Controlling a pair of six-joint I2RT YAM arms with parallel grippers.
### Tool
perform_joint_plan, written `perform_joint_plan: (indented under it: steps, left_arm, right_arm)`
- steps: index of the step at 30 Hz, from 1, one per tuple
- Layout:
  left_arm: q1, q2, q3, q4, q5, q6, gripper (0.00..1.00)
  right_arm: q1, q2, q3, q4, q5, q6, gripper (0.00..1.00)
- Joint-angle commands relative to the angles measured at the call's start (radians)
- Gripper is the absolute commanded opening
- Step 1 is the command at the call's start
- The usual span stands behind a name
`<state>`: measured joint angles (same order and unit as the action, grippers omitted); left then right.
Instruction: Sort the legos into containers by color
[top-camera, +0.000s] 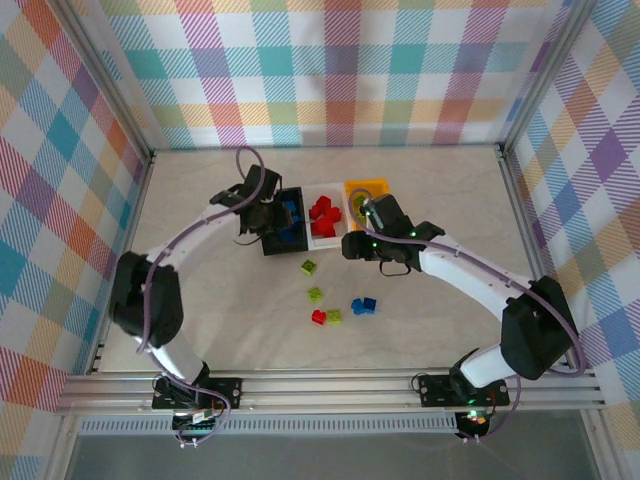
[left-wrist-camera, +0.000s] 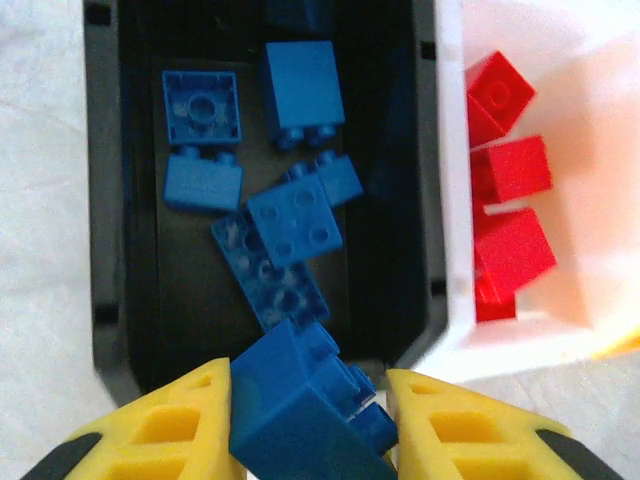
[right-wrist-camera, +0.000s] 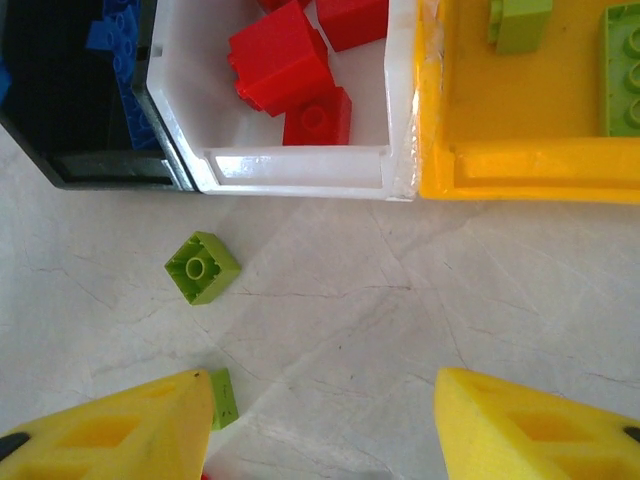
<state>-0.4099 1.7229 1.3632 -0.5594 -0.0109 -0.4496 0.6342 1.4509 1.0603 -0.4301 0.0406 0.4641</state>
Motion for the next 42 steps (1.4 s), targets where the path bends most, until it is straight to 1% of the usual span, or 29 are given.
perform_joint_plan:
  steps: [1,4,6,8,10,13,15,18,19,20,22,24,27,30,35,38,42]
  left_arm:
    - [0.033,0.082,0.106,-0.066,-0.021,0.043,0.21]
    - [0.048,0.147,0.179,-0.084,-0.020,0.043,0.22]
    - [0.048,0.179,0.224,-0.100,-0.016,0.048,0.28]
    - [0.048,0.191,0.246,-0.105,-0.002,0.043,0.42]
    - [0.048,0.188,0.247,-0.097,0.013,0.040,0.56]
    - [0.049,0.163,0.258,-0.104,0.037,0.036,0.69]
    - [0.047,0.119,0.247,-0.094,0.073,0.024,0.74]
    - [0.042,0.018,0.194,-0.052,0.144,-0.005,0.83]
    - [0.037,-0.025,0.167,-0.034,0.164,-0.017,0.97]
    - [0.032,-0.069,0.134,-0.018,0.186,-0.030,1.00]
    - [0.019,-0.155,0.055,0.028,0.219,-0.054,1.00]
    - [0.003,-0.253,-0.044,0.075,0.228,-0.083,1.00]
    - [-0.008,-0.408,-0.238,0.175,0.239,-0.155,1.00]
    - [-0.010,-0.544,-0.415,0.221,0.236,-0.210,1.00]
    - [-0.010,-0.734,-0.609,0.176,0.205,-0.240,1.00]
    - [-0.010,-0.827,-0.681,0.137,0.199,-0.257,1.00]
    - [-0.006,-0.906,-0.738,0.100,0.195,-0.277,1.00]
  right_arm:
    - [-0.005,-0.055,-0.012,-0.009,-0.011,0.018,0.61]
    - [-0.005,-0.074,-0.023,-0.017,-0.012,0.018,0.62]
    - [-0.005,-0.081,-0.029,-0.022,-0.022,0.017,0.64]
    - [-0.009,-0.081,-0.029,-0.027,-0.061,0.013,0.69]
    - [-0.009,-0.079,-0.029,-0.034,-0.101,0.008,0.72]
    - [-0.010,-0.086,-0.039,-0.039,-0.132,0.002,0.73]
    - [-0.010,-0.090,-0.047,-0.039,-0.155,-0.013,0.74]
    - [-0.002,-0.093,-0.058,-0.047,-0.185,-0.029,0.74]
    - [0.008,-0.092,-0.060,-0.054,-0.192,-0.036,0.74]
    - [0.022,-0.087,-0.059,-0.063,-0.194,-0.047,0.74]
    - [0.062,-0.068,-0.059,-0.080,-0.193,-0.068,0.74]
    - [0.108,-0.039,-0.059,-0.089,-0.192,-0.082,0.74]
    - [0.198,0.022,-0.053,-0.090,-0.173,-0.110,0.74]
    - [0.275,0.094,-0.036,-0.076,-0.160,-0.129,0.74]
    - [0.361,0.195,0.020,-0.076,-0.091,-0.172,0.66]
    - [0.376,0.236,0.047,-0.084,-0.061,-0.194,0.63]
    - [0.385,0.277,0.073,-0.097,-0.043,-0.217,0.59]
